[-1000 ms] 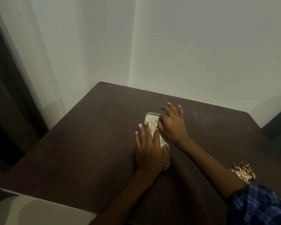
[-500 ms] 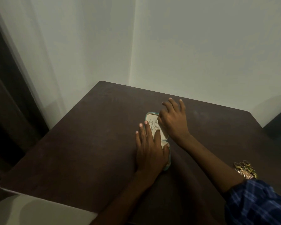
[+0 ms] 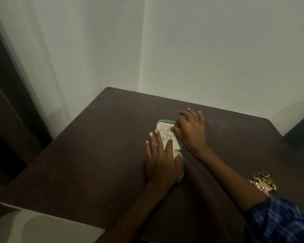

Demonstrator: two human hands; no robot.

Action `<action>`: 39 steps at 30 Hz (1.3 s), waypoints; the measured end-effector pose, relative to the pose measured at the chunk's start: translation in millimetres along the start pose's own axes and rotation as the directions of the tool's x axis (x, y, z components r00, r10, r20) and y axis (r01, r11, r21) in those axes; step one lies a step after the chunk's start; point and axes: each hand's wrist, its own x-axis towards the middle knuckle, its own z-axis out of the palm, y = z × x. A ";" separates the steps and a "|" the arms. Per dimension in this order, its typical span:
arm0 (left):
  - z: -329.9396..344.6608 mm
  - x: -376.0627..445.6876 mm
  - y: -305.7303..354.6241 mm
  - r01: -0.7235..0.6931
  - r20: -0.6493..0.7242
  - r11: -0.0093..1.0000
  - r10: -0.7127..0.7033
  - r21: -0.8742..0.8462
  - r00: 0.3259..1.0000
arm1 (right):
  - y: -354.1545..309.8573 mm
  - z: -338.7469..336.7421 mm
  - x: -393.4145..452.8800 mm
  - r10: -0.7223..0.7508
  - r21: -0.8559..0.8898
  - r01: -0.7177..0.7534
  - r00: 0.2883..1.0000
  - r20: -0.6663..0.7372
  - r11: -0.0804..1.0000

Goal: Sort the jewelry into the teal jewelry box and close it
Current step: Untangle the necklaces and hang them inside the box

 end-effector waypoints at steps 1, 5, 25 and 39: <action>0.3 0.0 0.0 0.003 0.001 1.000 -0.003 -0.012 1.000 | 0.0 -0.9 -1.5 0.017 0.032 -0.017 1.000 -0.002 0.999; 1.6 2.7 -2.6 0.034 0.010 0.997 -0.034 -0.064 0.999 | -4.3 -7.2 -10.4 0.177 0.230 -0.166 0.984 -0.030 0.959; -16.8 48.7 -18.4 0.031 0.103 0.985 -0.013 -0.169 0.995 | -18.6 -1.3 -75.0 0.415 0.220 -0.493 0.852 0.319 0.842; -19.2 66.2 -17.9 -0.246 0.176 0.964 0.226 0.103 0.958 | -17.6 1.2 -76.9 0.398 0.196 -0.468 0.863 0.312 0.862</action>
